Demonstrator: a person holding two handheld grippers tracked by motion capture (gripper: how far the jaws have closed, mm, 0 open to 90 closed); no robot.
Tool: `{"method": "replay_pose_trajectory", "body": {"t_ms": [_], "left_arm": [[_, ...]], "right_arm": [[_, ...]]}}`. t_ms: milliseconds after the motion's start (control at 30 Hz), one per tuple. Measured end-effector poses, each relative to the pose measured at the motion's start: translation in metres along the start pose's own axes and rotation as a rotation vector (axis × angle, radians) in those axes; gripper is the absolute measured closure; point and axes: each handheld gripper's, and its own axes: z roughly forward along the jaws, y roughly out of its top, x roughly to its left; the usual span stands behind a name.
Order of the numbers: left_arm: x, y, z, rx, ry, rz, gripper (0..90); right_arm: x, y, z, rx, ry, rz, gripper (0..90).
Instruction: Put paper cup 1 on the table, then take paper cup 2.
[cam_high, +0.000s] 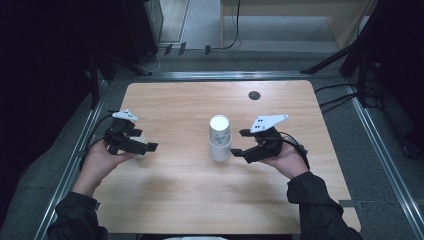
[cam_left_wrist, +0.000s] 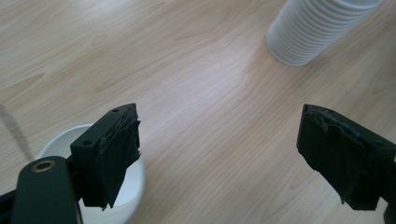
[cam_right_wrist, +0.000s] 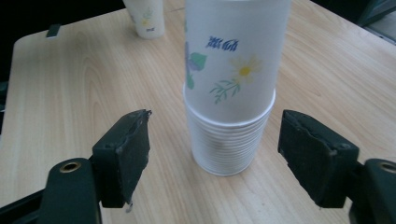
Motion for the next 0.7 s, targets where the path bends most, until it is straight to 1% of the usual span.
{"method": "replay_pose_trajectory", "body": {"t_ms": [67, 200, 233, 300, 400, 433, 467, 533, 667, 700], "left_arm": [[-0.006, 0.000, 0.000, -0.006, -0.019, 0.007, 13.3], [-0.017, -0.001, 0.003, -0.007, -0.033, 0.029, 13.3], [-0.019, -0.001, 0.004, -0.007, -0.035, 0.031, 13.3], [-0.024, -0.003, 0.006, -0.019, -0.054, 0.035, 13.3], [-0.031, -0.005, 0.009, -0.023, -0.063, 0.051, 13.3], [-0.033, -0.007, 0.011, -0.028, -0.062, 0.051, 13.3], [-0.036, -0.008, 0.013, -0.024, -0.073, 0.049, 13.3], [-0.039, -0.010, 0.016, -0.011, -0.082, 0.055, 13.3], [-0.043, -0.011, 0.020, -0.025, -0.106, 0.047, 13.3], [-0.044, -0.011, 0.020, -0.028, -0.112, 0.060, 13.3]], "right_arm": [[-0.002, 0.002, 0.001, -0.002, 0.000, 0.010, 24.1], [-0.007, 0.007, 0.002, 0.012, -0.012, 0.017, 24.4], [-0.008, 0.009, 0.003, 0.016, -0.015, 0.012, 24.5], [-0.010, 0.012, 0.003, 0.017, -0.014, 0.014, 24.6], [-0.013, 0.021, 0.005, 0.011, -0.006, 0.012, 25.8], [-0.014, 0.024, 0.005, 0.015, -0.002, 0.012, 25.9], [-0.014, 0.026, 0.005, 0.013, 0.000, 0.007, 25.9], [-0.014, 0.028, 0.005, 0.011, 0.001, 0.005, 25.8], [-0.015, 0.033, 0.006, 0.021, 0.003, -0.007, 25.2], [-0.015, 0.034, 0.006, 0.024, 0.002, -0.010, 25.1]]}}
